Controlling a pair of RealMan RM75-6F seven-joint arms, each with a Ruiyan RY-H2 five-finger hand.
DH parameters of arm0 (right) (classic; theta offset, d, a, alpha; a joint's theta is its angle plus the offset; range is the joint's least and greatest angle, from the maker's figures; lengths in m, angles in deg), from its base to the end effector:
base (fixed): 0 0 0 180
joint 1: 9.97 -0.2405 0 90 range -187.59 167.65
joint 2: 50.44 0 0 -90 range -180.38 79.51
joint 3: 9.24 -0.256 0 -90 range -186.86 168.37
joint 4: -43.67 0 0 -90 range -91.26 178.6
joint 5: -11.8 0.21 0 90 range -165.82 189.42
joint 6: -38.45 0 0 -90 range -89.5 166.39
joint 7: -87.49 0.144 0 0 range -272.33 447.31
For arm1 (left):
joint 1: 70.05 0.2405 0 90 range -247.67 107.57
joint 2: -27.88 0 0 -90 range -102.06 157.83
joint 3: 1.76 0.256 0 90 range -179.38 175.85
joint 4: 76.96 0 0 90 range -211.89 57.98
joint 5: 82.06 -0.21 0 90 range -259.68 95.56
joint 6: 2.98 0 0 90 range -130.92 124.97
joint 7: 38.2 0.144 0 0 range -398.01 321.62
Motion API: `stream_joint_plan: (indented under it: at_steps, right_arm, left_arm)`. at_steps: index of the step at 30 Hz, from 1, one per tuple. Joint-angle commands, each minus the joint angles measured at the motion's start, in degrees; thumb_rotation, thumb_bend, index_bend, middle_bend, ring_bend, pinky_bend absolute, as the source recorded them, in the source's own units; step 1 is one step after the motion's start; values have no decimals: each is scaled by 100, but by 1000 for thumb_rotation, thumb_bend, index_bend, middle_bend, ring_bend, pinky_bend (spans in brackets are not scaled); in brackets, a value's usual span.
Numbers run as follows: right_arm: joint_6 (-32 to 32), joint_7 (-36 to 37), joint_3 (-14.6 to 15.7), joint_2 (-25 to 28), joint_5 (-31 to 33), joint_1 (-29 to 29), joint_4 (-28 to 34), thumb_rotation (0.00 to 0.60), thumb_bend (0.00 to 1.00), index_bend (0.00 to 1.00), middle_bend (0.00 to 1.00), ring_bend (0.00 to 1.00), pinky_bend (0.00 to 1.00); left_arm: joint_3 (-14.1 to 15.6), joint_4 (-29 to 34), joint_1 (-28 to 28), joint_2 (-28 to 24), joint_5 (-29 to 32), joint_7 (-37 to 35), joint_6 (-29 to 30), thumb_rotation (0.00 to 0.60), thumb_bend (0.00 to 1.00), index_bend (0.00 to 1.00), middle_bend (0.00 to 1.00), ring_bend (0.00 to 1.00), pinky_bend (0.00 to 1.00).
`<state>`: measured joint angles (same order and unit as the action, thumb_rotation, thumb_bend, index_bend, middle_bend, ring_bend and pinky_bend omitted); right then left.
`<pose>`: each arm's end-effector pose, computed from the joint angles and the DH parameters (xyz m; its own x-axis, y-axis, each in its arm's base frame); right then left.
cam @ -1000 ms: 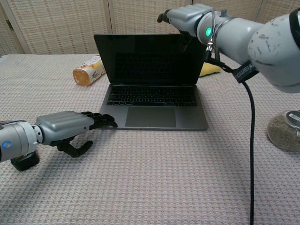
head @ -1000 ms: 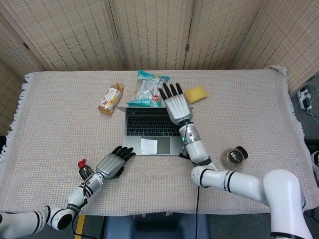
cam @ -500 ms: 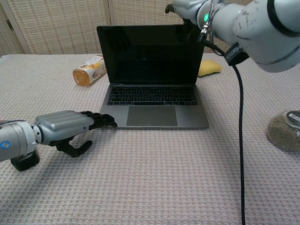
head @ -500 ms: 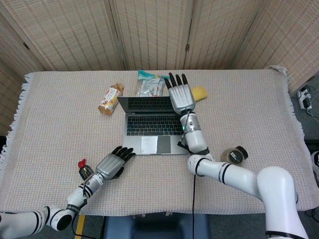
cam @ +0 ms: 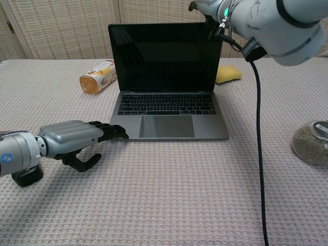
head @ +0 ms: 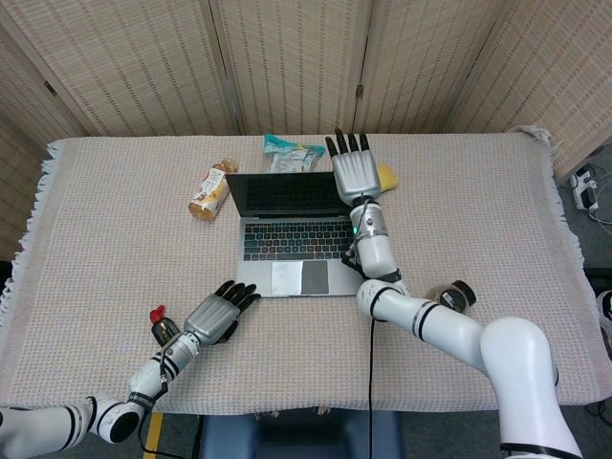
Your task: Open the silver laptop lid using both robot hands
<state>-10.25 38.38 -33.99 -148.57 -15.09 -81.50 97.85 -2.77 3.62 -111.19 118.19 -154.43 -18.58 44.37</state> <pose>-0.0360 -0.5003 0.0167 0.6263 -0.0573 0.7775 -0.7775 -0.1193 0.6175 -0.1835 0.3013 -0.0577 0.6361 0.3713 0.6764 0.7390 -0.5453 -0.3956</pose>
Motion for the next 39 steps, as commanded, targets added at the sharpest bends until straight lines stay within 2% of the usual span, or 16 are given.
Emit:
stream_joint_plan:
  at_steps: [1,14,19,23,26,32,39]
  right_arm:
    - [92,13,-10,-59,98,-60,-213,600,550,0,0,0,0]
    - [454,-9,-175,-278,556,-232,-1199,600,550,0,0,0,0]
    - [512,-17,-199,-322,571,-263,-1384,600,550,0,0,0,0]
    - [539,167,-241,-211,454,-205,-1214,600,550,0,0,0,0]
    - [442,464,-196,50,145,-8,-682,600,550,0,0,0,0]
    - [-19,1206,17,1087,-692,813,1312,600,550,0,0,0,0]
    - [-479,1999,363,2238,-1735,1756,3183,600,550,0,0,0,0]
  left_arm:
    - [3,15,-3,-6,8,12,1,600,735,73,29,0,0]
    - [16,68,1,-15,85,113,30,600,735,73,30,0,0]
    - [17,99,-11,-19,97,166,39,600,735,73,30,0,0]
    - [6,171,0,-56,72,139,91,600,736,73,30,0,0]
    - [-8,269,23,-128,-14,35,173,600,736,73,30,0,0]
    - [-49,615,140,-443,-276,-221,513,600,736,73,30,0,0]
    - [-233,1016,436,-910,-253,-514,1100,600,735,75,34,0,0]
